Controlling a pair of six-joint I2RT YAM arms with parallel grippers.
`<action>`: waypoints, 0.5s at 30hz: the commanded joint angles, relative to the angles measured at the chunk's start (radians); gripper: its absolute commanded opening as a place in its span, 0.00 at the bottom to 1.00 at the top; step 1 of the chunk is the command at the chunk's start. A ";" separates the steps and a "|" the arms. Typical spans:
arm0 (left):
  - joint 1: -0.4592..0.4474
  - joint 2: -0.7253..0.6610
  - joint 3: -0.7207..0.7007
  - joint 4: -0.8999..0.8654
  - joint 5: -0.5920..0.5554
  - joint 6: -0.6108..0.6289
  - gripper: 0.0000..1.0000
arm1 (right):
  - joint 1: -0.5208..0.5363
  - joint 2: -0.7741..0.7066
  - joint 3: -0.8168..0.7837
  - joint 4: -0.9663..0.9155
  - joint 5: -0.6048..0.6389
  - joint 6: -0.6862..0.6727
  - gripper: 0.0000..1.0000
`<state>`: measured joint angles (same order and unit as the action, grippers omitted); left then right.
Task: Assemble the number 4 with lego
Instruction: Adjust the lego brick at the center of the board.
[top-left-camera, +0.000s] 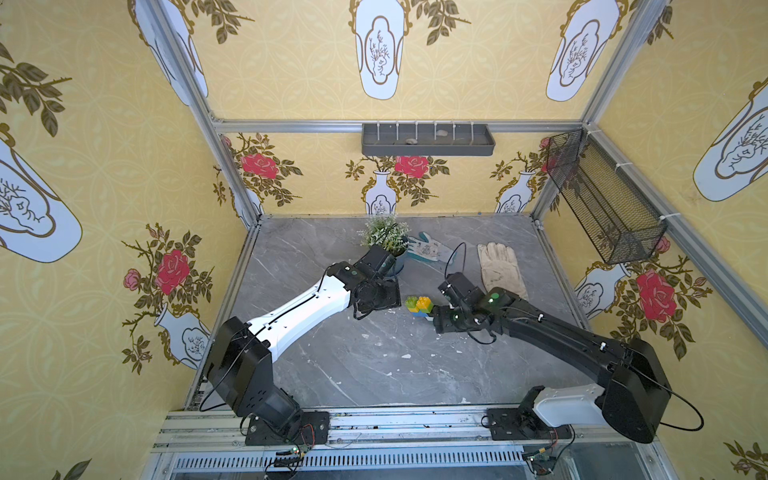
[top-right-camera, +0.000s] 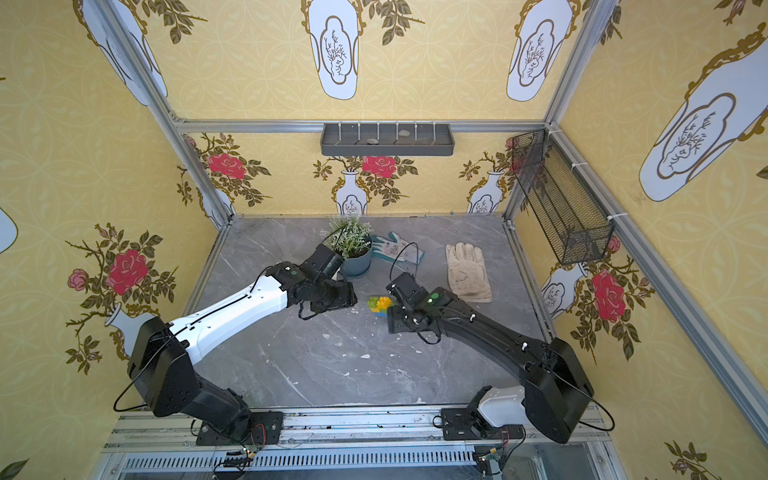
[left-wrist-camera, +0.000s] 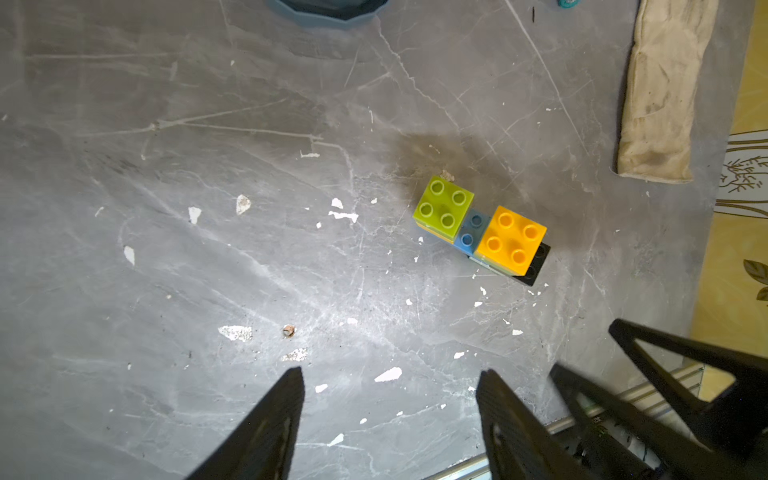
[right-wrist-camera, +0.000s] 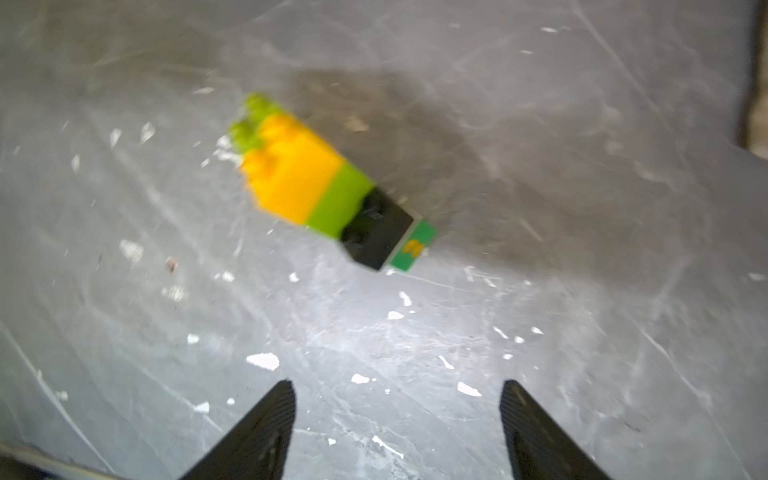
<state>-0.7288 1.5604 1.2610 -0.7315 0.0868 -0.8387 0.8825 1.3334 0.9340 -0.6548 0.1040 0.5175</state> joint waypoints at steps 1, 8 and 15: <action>0.021 -0.015 -0.026 0.022 0.029 0.018 0.69 | 0.023 0.020 -0.040 0.188 0.105 -0.129 0.81; 0.026 -0.070 -0.059 0.036 0.047 0.040 0.69 | 0.014 0.195 -0.009 0.312 0.210 -0.263 0.84; 0.037 -0.105 -0.114 0.062 0.065 0.041 0.68 | -0.073 0.232 -0.007 0.421 0.081 -0.323 0.77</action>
<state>-0.6933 1.4616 1.1622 -0.6952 0.1329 -0.8116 0.8402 1.5627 0.9211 -0.3088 0.2283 0.2317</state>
